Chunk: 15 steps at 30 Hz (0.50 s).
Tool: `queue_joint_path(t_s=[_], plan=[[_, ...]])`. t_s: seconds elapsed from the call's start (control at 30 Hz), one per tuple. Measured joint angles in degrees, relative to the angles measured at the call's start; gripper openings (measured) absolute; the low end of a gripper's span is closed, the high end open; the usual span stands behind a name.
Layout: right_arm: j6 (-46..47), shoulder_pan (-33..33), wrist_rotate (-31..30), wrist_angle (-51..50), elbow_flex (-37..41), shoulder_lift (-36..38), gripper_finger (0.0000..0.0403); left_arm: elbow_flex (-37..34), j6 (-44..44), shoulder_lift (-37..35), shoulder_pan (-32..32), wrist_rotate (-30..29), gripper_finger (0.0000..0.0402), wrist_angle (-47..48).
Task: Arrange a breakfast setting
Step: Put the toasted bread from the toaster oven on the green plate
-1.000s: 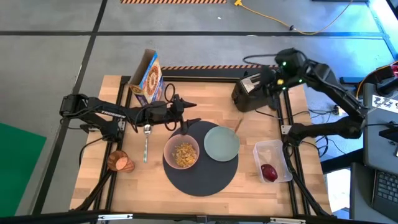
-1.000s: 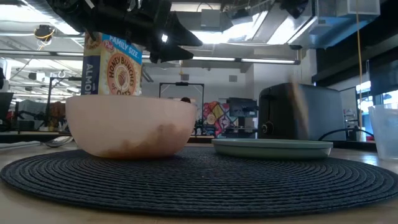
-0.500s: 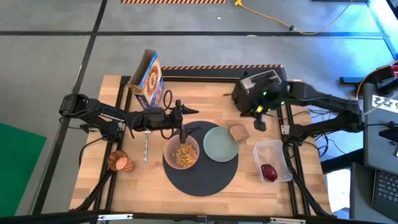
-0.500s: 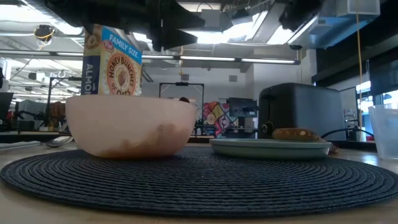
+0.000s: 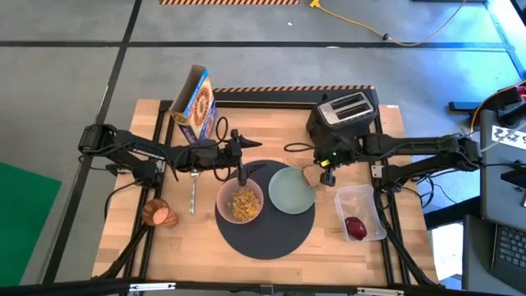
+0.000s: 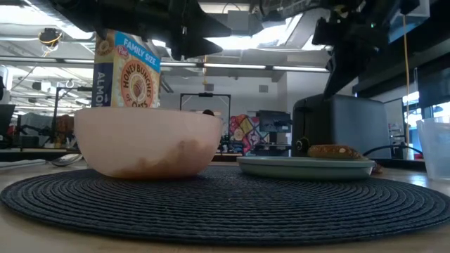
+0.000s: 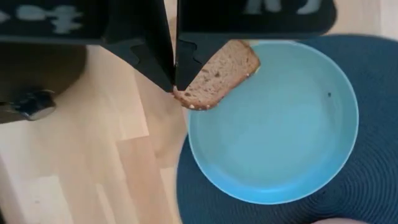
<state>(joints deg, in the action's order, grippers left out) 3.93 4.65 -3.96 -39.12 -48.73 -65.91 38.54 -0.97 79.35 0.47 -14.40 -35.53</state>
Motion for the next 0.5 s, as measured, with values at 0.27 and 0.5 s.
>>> queue_joint_path(t_s=[0.27, 0.5], plan=[[2.41, -0.18, 2.02, 6.46, 7.72, -0.02, 0.0001, 0.0, 0.22, 0.0, 0.0, 0.03, 0.0332, 0.22], [4.85, -0.18, 3.78, 10.26, 11.61, -0.02, 0.0001, 0.0, 0.24, 0.0, 0.0, -0.16, 0.0332, 0.29]])
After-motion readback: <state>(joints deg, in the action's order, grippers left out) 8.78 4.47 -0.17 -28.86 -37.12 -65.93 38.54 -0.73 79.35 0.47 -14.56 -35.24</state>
